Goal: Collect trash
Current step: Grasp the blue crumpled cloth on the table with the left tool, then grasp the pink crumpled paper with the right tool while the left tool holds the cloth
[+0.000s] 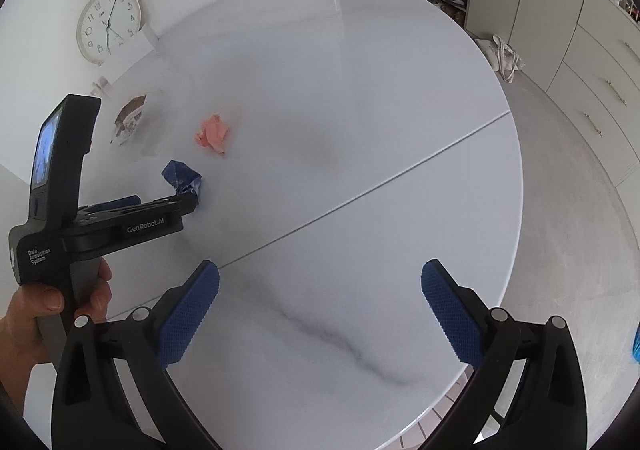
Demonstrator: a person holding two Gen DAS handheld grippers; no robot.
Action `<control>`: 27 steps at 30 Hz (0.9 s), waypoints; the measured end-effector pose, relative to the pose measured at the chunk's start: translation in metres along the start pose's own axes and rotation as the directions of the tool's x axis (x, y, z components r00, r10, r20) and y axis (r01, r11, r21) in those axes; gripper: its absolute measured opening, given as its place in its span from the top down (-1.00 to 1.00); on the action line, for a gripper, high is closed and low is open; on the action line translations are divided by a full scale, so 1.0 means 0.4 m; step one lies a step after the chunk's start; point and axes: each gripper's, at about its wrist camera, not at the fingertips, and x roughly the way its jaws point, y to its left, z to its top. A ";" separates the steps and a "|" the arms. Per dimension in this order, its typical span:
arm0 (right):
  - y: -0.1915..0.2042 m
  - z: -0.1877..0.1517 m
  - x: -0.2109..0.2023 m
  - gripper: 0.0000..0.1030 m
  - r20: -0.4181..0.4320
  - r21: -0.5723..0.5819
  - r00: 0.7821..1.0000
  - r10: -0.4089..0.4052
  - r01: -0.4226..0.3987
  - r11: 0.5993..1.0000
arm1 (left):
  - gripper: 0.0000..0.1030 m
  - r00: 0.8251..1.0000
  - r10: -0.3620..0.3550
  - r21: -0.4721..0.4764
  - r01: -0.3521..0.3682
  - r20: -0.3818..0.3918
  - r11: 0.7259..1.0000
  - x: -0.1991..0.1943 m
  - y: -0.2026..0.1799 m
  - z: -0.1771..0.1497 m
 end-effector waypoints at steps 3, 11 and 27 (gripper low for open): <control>0.003 0.045 0.030 -0.95 -0.007 -0.022 1.000 0.003 -0.003 1.000 | -0.31 1.000 -0.021 -0.033 0.021 -0.017 0.999 0.029 0.007 0.019; 0.029 0.151 0.098 -0.95 -0.013 -0.066 1.000 0.029 -0.029 0.997 | 0.35 1.000 -0.010 -0.026 0.011 0.017 1.000 0.041 0.012 0.037; 0.307 0.253 0.309 -0.51 -0.050 -0.270 0.998 0.049 -0.061 0.961 | 0.39 0.998 0.060 -0.113 -0.058 0.013 0.992 -0.069 0.208 -0.056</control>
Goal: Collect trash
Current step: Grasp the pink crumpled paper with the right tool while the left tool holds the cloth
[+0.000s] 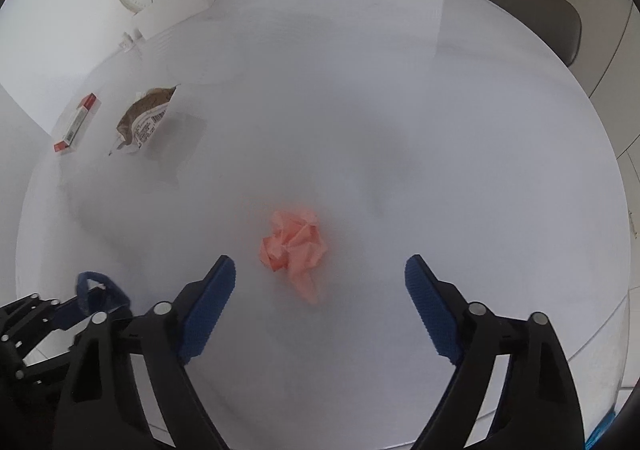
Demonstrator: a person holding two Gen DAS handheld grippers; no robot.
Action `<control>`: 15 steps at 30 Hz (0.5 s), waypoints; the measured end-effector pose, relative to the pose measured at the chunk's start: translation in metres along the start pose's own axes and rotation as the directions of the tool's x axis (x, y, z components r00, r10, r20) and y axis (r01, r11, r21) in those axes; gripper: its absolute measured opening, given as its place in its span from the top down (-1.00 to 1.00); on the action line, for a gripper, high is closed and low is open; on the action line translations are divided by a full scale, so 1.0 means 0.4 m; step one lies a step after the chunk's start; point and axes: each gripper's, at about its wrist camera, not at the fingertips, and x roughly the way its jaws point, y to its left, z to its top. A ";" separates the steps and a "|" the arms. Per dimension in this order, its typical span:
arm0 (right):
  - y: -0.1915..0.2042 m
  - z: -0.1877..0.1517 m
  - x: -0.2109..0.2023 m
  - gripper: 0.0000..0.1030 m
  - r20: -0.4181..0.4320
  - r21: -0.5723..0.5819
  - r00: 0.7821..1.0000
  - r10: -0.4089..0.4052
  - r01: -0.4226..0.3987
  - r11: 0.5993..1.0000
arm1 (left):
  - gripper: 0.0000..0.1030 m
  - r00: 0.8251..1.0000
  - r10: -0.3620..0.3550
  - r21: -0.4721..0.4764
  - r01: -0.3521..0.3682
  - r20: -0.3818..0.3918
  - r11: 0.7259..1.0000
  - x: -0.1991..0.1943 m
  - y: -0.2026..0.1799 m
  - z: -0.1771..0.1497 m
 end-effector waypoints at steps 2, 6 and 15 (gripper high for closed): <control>0.022 0.003 0.026 -0.19 -0.022 -0.014 1.000 -0.015 0.015 1.000 | 0.39 1.000 0.005 -0.011 -0.005 0.007 1.000 -0.009 0.016 0.000; 0.034 -0.002 0.042 0.28 -0.042 0.005 0.999 -0.008 0.009 1.000 | 0.39 1.000 0.004 -0.032 -0.004 0.017 0.999 -0.032 0.061 -0.020; 0.024 -0.044 -0.042 0.32 -0.018 0.023 1.000 -0.008 0.008 1.000 | 0.39 0.999 -0.017 -0.005 0.017 0.037 1.000 -0.075 0.063 -0.038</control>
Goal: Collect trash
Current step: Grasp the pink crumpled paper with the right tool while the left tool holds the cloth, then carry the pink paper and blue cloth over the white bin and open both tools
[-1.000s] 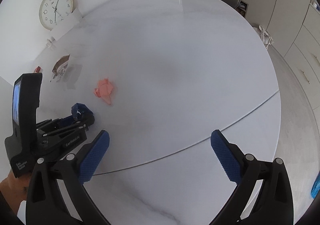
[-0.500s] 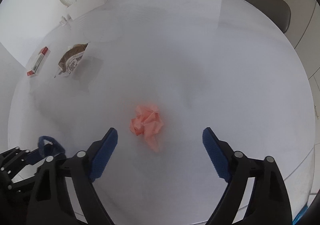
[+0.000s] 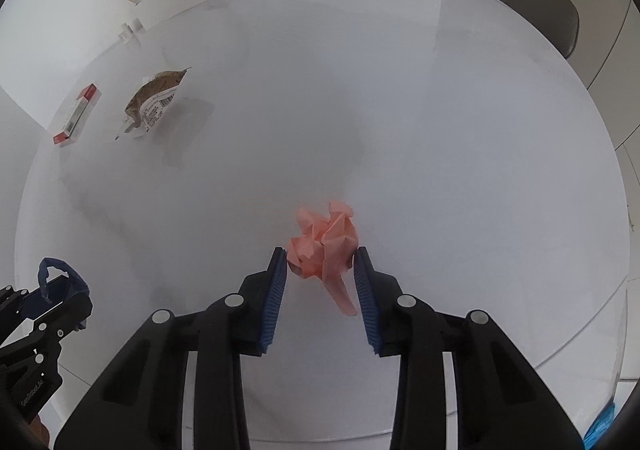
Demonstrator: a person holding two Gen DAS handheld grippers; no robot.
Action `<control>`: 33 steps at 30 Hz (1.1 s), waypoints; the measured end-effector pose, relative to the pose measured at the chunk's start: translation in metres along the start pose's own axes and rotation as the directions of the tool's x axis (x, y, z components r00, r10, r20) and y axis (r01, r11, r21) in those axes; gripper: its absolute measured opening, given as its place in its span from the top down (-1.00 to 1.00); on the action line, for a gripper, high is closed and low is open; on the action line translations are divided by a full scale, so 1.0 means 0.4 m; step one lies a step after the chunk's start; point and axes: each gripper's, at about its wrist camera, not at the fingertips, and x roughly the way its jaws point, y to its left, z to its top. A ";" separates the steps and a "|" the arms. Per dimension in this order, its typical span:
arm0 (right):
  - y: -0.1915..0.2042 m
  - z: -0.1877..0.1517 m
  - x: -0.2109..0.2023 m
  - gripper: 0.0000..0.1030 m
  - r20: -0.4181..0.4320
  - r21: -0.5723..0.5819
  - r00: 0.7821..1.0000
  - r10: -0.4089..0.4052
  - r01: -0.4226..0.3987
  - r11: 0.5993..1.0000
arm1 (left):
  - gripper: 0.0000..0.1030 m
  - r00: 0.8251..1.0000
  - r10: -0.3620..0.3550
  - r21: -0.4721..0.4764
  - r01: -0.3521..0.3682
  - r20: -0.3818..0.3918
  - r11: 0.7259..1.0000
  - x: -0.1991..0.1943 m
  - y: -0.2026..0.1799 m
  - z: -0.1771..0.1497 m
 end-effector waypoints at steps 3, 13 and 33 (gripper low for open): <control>-0.014 -0.053 -0.066 0.32 0.011 0.029 1.000 0.007 -0.007 1.000 | 0.39 1.000 -0.003 0.039 0.003 0.007 0.999 -0.025 -0.015 -0.023; -0.059 -0.356 -0.240 0.31 -0.003 0.156 1.000 0.002 -0.002 0.988 | 0.39 0.996 -0.089 0.236 0.094 -0.032 0.967 -0.116 -0.170 -0.200; -0.381 -0.879 -0.390 0.28 -0.056 0.516 0.986 -0.157 0.163 0.841 | 0.38 0.965 -0.231 0.632 0.257 -0.126 0.731 -0.226 -0.617 -0.500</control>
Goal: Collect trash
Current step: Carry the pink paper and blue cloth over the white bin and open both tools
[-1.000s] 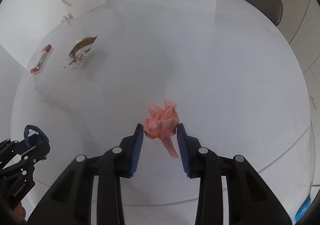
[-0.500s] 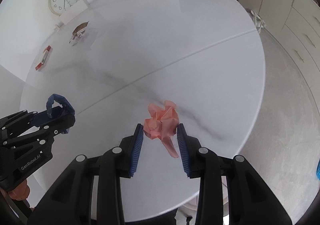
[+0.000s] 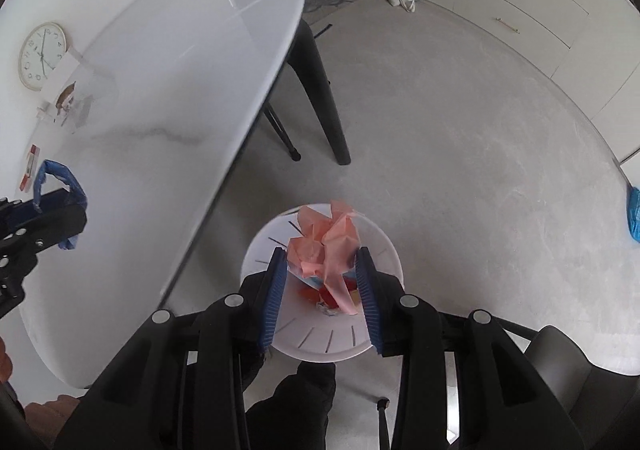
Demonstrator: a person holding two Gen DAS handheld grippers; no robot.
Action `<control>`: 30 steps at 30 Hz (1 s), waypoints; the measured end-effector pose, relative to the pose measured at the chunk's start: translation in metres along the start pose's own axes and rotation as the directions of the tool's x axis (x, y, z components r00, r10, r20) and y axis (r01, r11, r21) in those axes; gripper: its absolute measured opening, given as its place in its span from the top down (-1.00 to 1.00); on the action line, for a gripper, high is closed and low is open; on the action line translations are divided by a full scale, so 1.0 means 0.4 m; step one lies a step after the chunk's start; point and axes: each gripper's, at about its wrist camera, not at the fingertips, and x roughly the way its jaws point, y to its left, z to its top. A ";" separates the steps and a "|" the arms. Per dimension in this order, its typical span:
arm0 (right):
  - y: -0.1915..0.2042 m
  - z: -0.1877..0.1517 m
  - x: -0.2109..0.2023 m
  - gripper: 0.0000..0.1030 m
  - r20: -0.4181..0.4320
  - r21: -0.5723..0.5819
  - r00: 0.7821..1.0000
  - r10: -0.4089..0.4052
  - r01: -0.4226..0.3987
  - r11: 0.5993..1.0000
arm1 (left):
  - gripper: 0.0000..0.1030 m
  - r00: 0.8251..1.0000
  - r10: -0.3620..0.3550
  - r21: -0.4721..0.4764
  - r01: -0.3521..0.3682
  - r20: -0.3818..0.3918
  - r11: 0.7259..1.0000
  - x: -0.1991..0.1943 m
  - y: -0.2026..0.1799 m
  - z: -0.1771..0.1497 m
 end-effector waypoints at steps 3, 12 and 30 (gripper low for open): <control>-0.021 -0.021 0.072 0.27 -0.039 -0.012 0.999 0.019 -0.019 1.000 | 0.38 1.000 0.000 0.045 0.000 -0.016 0.999 0.020 -0.062 0.003; -0.037 -0.082 0.285 -0.48 -0.171 -0.045 0.977 0.124 -0.134 0.990 | 0.38 0.998 0.018 0.108 -0.012 -0.056 0.994 0.066 -0.150 0.023; -0.337 -0.095 0.080 -0.83 -0.027 0.183 0.999 -0.041 0.046 0.982 | -0.33 0.980 0.110 0.320 -0.053 -0.165 0.946 0.251 -0.321 -0.034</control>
